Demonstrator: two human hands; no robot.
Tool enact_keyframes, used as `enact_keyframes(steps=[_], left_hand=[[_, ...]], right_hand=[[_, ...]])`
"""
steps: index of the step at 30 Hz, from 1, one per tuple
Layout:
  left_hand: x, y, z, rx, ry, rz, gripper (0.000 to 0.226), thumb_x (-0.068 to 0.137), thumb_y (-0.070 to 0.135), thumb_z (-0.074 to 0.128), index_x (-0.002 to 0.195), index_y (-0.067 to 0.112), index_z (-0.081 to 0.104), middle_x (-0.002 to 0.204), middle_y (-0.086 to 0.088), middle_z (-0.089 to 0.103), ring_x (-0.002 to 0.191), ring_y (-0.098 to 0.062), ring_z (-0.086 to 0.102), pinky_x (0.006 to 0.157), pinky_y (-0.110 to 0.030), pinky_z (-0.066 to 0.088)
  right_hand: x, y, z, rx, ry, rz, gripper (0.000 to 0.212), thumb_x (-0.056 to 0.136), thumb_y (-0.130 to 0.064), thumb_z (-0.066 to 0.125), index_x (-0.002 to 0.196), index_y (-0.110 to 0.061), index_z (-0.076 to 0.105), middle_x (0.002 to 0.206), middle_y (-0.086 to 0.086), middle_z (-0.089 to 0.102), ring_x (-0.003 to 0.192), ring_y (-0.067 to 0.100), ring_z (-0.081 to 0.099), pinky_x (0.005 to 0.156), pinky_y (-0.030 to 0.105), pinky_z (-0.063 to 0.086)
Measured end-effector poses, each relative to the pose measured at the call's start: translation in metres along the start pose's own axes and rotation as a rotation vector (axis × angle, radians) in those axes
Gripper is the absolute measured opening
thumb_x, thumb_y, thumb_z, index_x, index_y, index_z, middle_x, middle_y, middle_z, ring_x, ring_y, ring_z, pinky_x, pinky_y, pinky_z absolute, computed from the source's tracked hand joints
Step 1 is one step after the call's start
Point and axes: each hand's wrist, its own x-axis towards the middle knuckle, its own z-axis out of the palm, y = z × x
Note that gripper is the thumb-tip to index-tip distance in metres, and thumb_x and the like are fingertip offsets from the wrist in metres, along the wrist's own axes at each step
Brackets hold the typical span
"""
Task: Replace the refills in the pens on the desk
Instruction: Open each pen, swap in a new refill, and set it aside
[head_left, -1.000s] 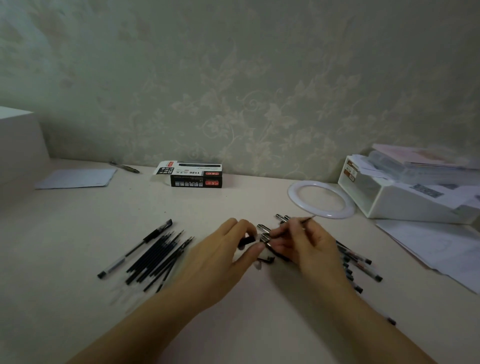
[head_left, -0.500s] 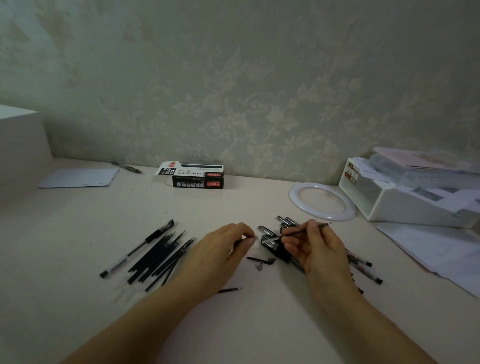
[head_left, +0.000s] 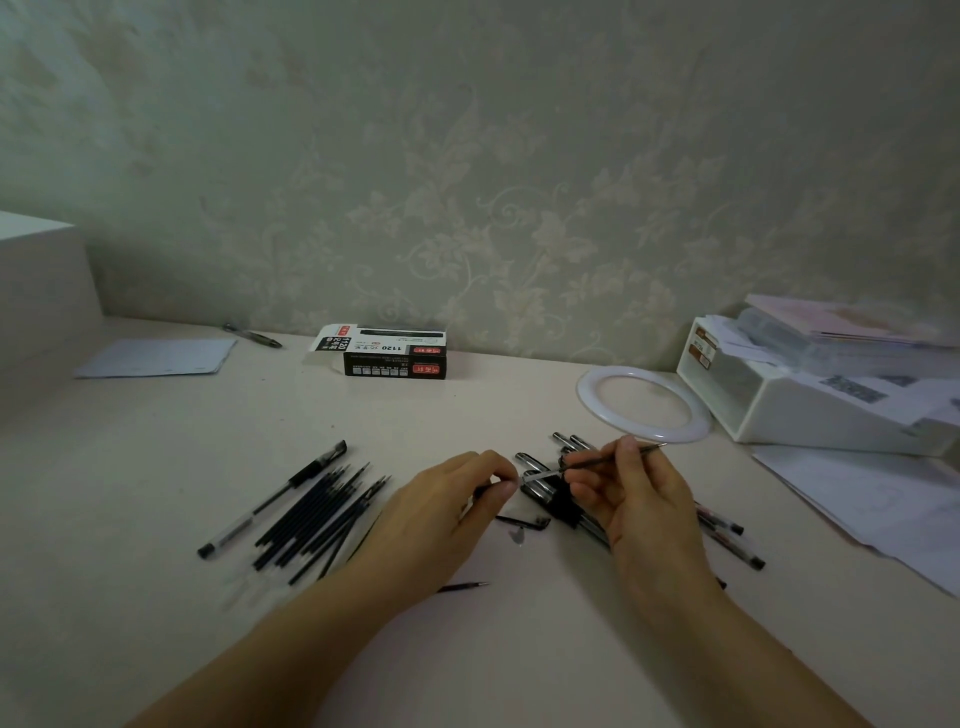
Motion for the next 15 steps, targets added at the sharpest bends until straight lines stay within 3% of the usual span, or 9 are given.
enact_keyframes(steps=[6,8,11,15], left_hand=[[0.0,0.001,0.001,-0.021,0.005,0.004,0.016,0.1,0.039,0.043,0.104,0.032,0.057,0.086,0.018,0.057,0.074,-0.002,0.052,0.06,-0.018,0.041],[0.001,0.001,0.001,-0.033,0.013,0.0,0.015,0.099,0.037,0.045,0.104,0.031,0.058,0.083,0.021,0.056,0.071,0.002,0.052,0.058,-0.013,0.036],[0.002,0.001,0.001,-0.099,0.027,-0.021,0.011,0.099,0.033,0.048,0.102,0.03,0.058,0.077,0.023,0.055,0.07,0.002,0.054,0.058,-0.008,0.034],[0.001,-0.001,0.0,-0.13,0.038,-0.056,0.009,0.099,0.034,0.047,0.101,0.032,0.056,0.071,0.018,0.054,0.066,-0.001,0.052,0.057,-0.01,0.034]], right_hand=[[-0.004,0.002,0.004,-0.09,-0.131,0.024,0.029,0.099,-0.028,0.05,0.087,-0.009,0.068,0.088,0.009,0.074,0.073,0.014,0.069,0.068,0.019,0.055],[-0.007,0.002,0.005,-0.322,-0.236,-0.016,0.023,0.093,-0.032,0.058,0.088,-0.019,0.075,0.08,-0.003,0.073,0.071,0.004,0.066,0.067,0.013,0.051],[-0.012,0.002,0.007,-0.716,-0.375,-0.154,0.01,0.088,-0.033,0.068,0.097,-0.034,0.073,0.091,-0.012,0.068,0.072,-0.002,0.062,0.066,0.009,0.046],[-0.016,0.001,0.006,-0.972,-0.346,-0.292,0.026,0.072,-0.036,0.083,0.093,-0.031,0.068,0.086,-0.012,0.058,0.069,-0.001,0.052,0.063,0.01,0.041]])
